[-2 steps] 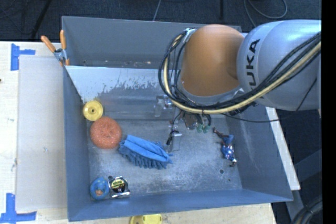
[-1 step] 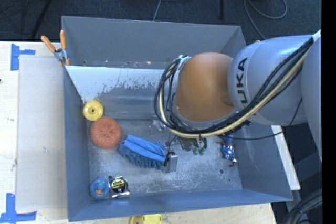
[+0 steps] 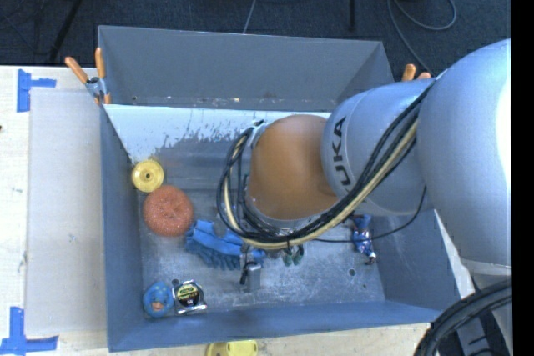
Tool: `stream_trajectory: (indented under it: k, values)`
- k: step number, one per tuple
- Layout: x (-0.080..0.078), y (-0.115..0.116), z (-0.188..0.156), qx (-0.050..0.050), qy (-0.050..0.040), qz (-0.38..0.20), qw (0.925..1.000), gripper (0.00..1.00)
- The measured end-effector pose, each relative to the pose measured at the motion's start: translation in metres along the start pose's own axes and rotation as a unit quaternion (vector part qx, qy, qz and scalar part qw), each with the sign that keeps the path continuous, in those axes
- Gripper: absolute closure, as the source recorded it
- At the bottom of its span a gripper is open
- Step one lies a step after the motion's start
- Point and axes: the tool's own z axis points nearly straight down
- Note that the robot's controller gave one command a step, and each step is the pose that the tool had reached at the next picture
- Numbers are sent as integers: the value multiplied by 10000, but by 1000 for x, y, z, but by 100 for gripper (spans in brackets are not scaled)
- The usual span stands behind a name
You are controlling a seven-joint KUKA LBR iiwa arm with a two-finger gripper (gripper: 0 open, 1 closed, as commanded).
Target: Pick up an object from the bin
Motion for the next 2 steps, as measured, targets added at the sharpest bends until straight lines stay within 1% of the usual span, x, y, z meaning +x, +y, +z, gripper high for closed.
stream_trajectory:
  k: [1,2]
  values:
    - [-49,-9,19,-7,28,310,9995,0]
    - [-20,-38,18,-6,28,107,9999,100]
